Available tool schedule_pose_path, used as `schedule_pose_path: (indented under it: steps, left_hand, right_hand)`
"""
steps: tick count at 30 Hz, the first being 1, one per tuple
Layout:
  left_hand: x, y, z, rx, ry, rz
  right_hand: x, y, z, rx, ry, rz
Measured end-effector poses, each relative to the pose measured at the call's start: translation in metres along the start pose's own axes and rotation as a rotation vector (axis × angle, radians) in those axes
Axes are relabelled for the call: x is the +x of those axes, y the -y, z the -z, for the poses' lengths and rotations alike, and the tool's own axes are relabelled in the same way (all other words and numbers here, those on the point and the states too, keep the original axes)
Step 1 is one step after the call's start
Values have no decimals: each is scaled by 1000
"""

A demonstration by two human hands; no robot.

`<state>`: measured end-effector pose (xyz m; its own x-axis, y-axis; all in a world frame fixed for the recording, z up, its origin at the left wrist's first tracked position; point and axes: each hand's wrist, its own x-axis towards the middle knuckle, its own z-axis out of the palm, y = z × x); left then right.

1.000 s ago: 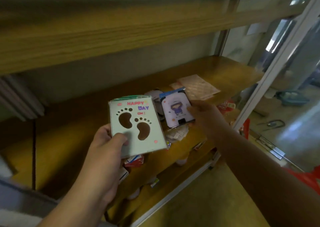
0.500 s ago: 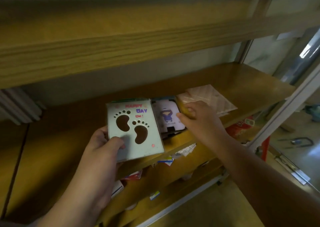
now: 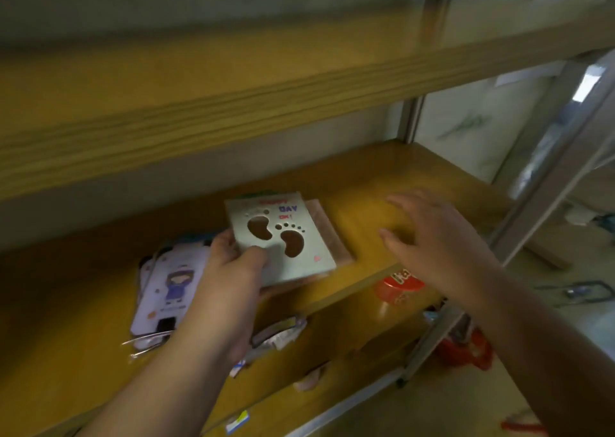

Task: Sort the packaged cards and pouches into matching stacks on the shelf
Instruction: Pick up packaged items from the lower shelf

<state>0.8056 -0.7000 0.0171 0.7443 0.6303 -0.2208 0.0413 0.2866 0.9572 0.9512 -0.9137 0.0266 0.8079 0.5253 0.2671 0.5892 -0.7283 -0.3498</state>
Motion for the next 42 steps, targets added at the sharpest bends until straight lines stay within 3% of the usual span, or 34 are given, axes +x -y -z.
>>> schedule_pose_path:
  steps: [3,9,14,18,21,26,34,42]
  left_hand:
    - [17,7,-70,0,92,50]
    - [42,19,-180,126,109,105]
    - [44,34,-206,188,65,147]
    - [31,33,-204,287,3,3]
    - [17,28,-188,283,28,-59]
    - [-4,2,-123,428,-237,-129]
    - [-47,-9,-32,1225,-393,-317]
    - [-117,0,88,1305,-497,-363]
  right_hand:
    - [5,-44,20,17,3,-12]
    - [15,-100,39,59,19,36]
    - [17,-119,40,92,19,67]
    - [22,-127,40,111,9,89]
    - [28,-125,36,152,11,125]
    - [40,-101,19,240,11,191]
    - [32,1,-13,304,87,375]
    - [-8,107,-32,386,129,471]
